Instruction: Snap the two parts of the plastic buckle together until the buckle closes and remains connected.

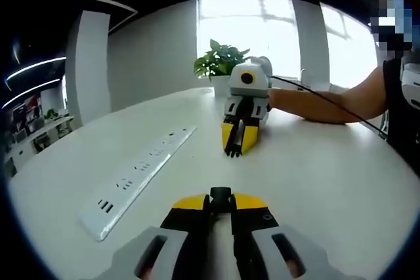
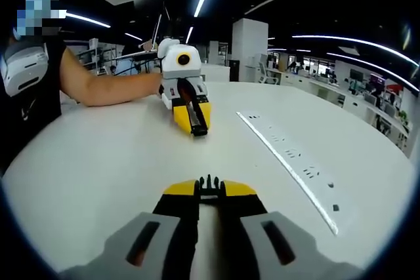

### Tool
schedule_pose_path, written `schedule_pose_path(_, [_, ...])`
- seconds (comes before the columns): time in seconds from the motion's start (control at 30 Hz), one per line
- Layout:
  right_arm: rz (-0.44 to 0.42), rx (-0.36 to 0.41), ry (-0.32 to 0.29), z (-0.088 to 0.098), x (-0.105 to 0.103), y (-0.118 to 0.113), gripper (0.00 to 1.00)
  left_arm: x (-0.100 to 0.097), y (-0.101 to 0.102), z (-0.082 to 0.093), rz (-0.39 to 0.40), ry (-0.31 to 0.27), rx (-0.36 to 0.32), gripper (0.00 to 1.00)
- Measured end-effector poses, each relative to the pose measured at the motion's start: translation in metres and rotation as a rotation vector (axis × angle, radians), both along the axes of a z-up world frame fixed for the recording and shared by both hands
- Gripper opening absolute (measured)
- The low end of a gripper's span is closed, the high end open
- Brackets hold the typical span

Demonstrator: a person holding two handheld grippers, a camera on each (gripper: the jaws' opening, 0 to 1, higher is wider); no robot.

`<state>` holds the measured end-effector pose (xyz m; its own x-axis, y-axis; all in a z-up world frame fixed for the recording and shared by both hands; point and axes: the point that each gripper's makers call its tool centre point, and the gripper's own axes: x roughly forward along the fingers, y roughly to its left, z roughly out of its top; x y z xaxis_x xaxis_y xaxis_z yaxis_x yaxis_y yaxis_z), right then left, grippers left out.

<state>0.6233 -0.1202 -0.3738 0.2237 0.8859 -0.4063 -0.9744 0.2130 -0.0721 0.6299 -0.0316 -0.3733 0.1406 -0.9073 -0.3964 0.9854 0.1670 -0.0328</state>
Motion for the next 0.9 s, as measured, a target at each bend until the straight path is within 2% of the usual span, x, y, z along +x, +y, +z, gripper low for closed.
schedule_pose_path(0.13, [-0.002,0.009,0.001,0.002,-0.001,0.000,0.11,-0.002,0.000,-0.002,0.000,0.002,0.021,0.11])
schedule_pose_path(0.27, [-0.002,0.010,0.001,0.004,-0.002,0.000,0.11,-0.004,-0.001,0.004,-0.007,0.006,0.020,0.11])
schedule_pose_path(0.37, [-0.002,0.012,0.006,0.008,-0.003,0.000,0.11,-0.005,0.000,0.007,0.004,0.032,0.027,0.11])
schedule_pose_path(0.47, [0.004,0.015,0.019,0.015,-0.006,0.001,0.11,-0.005,0.002,0.006,0.004,0.033,0.040,0.11])
schedule_pose_path(0.63, [0.016,0.006,0.012,0.022,-0.012,0.005,0.11,-0.010,-0.001,0.018,-0.015,0.028,0.025,0.11])
schedule_pose_path(0.9, [-0.005,0.004,0.001,0.030,-0.010,0.003,0.11,-0.015,-0.001,0.025,-0.022,0.020,0.020,0.11])
